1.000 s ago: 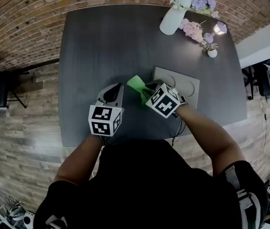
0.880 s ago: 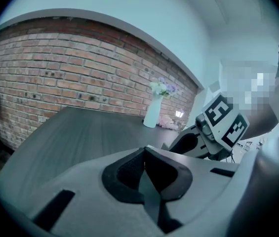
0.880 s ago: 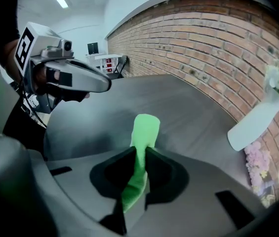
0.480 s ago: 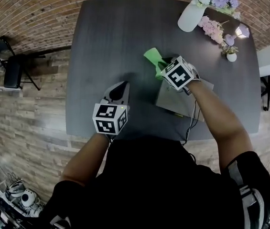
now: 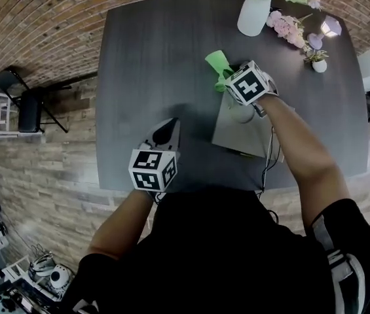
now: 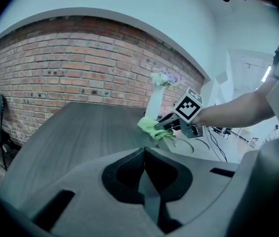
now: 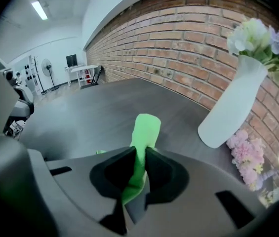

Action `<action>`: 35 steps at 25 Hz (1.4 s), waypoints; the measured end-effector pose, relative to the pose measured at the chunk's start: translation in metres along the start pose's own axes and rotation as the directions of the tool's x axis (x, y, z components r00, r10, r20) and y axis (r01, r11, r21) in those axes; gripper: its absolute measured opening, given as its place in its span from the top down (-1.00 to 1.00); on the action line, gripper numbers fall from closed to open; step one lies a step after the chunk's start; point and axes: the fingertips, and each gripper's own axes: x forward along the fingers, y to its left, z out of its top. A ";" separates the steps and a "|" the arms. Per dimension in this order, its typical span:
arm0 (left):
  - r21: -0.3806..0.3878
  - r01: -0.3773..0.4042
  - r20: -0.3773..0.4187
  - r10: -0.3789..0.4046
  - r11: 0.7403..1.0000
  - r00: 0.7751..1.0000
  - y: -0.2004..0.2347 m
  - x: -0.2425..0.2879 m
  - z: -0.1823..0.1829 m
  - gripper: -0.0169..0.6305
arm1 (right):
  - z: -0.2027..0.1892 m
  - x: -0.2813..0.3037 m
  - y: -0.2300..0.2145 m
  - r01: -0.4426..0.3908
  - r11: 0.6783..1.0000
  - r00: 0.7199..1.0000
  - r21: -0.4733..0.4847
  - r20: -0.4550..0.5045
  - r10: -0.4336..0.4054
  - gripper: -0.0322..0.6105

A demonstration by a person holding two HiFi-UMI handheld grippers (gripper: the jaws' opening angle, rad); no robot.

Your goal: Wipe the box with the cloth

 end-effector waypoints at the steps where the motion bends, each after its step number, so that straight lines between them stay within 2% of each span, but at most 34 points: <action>1: 0.002 0.010 0.000 -0.010 1.000 1.000 -0.004 0.000 0.001 0.92 | -0.003 -0.003 -0.002 0.001 1.000 1.000 -0.002 -0.003 -0.001 0.72; 8: 0.033 0.070 0.005 -0.071 0.997 0.997 -0.033 0.016 0.014 0.92 | -0.044 -0.026 -0.034 0.036 0.999 0.998 -0.003 -0.045 -0.037 0.72; 15: 0.072 0.147 -0.024 -0.146 0.987 0.989 -0.062 0.039 0.015 0.92 | -0.106 -0.061 -0.070 0.117 0.988 0.990 0.105 -0.094 -0.107 0.72; 23: 0.127 0.245 -0.049 -0.240 0.961 0.969 -0.103 0.061 0.022 0.92 | -0.171 -0.108 -0.105 0.206 0.953 0.975 0.222 -0.131 -0.180 0.72; 29: 0.159 0.305 -0.069 -0.298 0.939 0.952 -0.127 0.064 0.023 0.92 | -0.204 -0.137 -0.115 0.267 0.924 0.959 0.272 -0.164 -0.229 0.72; 35: 0.156 0.336 -0.080 -0.327 0.929 0.942 -0.131 0.060 0.020 0.92 | -0.223 -0.151 -0.096 0.279 0.909 0.956 0.310 -0.177 -0.233 0.72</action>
